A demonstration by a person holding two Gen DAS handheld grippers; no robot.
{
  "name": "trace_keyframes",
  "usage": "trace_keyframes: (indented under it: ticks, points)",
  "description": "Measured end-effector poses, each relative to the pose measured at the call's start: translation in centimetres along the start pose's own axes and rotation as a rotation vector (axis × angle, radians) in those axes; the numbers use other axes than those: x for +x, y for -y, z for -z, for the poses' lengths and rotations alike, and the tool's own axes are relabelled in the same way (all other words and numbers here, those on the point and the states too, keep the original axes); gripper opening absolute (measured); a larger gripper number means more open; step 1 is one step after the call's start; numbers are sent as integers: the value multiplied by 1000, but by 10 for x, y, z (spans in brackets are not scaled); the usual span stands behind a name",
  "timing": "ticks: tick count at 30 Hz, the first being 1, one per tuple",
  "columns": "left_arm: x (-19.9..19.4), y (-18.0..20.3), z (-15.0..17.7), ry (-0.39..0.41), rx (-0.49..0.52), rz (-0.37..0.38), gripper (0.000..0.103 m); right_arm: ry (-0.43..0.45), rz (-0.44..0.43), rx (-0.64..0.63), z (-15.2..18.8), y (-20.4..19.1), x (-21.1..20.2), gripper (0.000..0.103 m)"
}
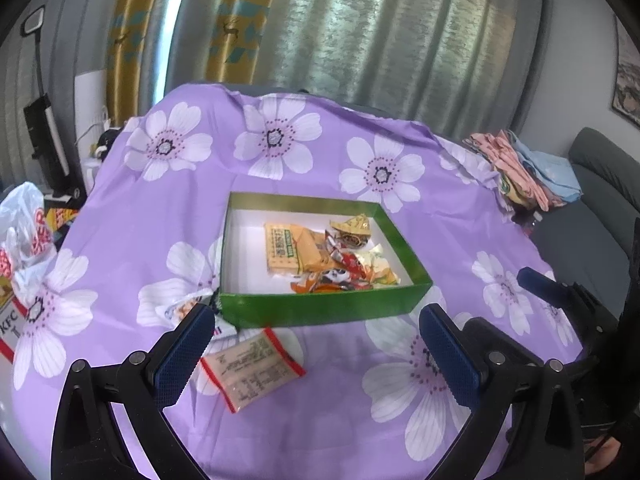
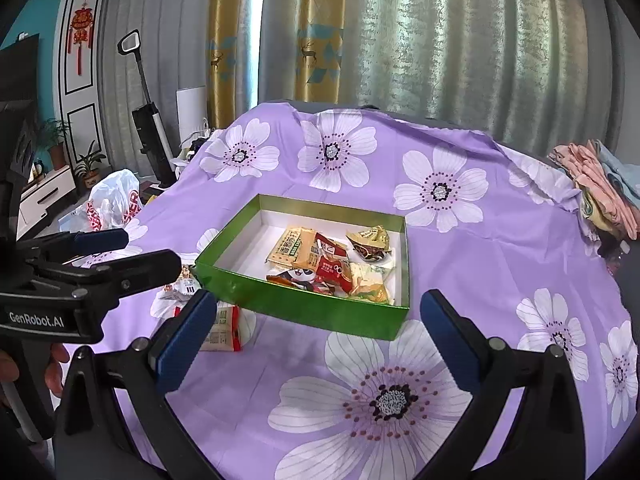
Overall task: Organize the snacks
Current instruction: 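Withdraw the open left tool from the green box, then move the left tool down to the cream red-edged bag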
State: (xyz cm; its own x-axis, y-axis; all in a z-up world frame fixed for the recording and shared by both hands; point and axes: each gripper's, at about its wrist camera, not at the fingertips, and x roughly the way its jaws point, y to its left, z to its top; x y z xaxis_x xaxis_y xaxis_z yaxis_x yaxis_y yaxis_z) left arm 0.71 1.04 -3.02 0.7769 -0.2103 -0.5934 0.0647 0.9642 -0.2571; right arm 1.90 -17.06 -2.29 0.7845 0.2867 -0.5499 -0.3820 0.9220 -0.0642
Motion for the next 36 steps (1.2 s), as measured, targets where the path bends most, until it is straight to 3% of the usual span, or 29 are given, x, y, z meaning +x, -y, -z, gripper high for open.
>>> trace_keyframes:
  ticks: [18, 36]
  points:
    - [1, -14, 23, -37, -40, -31, 102, -31, -19, 2, 16, -10, -1, 102]
    - [35, -55, 46, -138, -123, -80, 102, -122, -58, 2, 29, -22, 39, 102]
